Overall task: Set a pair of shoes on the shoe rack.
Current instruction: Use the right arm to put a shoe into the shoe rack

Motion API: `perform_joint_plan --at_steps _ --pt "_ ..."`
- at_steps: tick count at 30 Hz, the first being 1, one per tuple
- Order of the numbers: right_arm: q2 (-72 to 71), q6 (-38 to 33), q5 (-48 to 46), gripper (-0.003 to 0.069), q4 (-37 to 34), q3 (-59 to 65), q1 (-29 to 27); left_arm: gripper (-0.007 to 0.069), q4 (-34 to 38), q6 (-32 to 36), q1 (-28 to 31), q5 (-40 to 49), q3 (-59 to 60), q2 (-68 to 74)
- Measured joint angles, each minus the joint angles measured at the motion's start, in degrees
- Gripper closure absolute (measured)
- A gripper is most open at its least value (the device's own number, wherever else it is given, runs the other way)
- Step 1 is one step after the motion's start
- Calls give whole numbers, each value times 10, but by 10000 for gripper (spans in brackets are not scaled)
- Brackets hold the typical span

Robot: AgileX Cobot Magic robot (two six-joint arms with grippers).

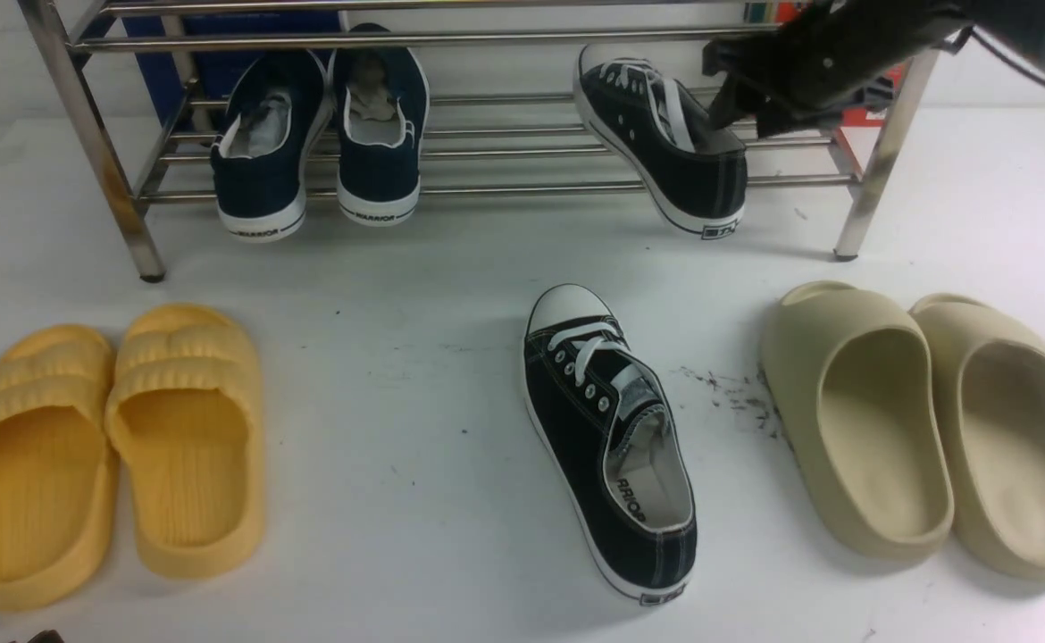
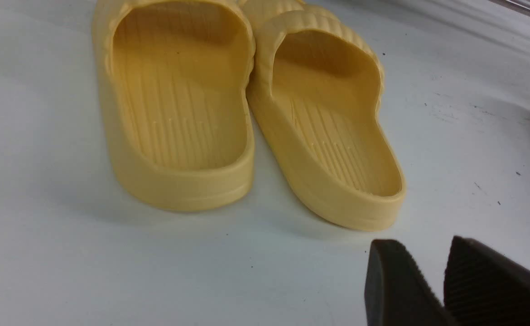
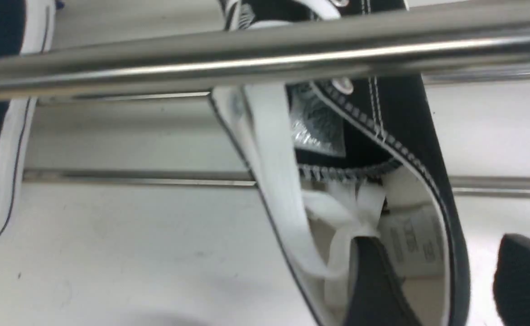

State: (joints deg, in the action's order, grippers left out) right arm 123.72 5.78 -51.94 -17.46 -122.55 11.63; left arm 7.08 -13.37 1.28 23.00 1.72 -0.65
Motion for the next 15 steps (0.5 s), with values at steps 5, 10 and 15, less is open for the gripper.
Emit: perform_joint_plan --at_steps 5,10,15 --pt "-46 -53 -117 349 0 -1 0 428 0 0 0 0 0 0" --pt "-62 -125 -188 574 11 10 0 425 0 0 0 0 0 0" --pt "-86 -145 -189 662 39 113 -1 420 0 0 0 0 0 0"
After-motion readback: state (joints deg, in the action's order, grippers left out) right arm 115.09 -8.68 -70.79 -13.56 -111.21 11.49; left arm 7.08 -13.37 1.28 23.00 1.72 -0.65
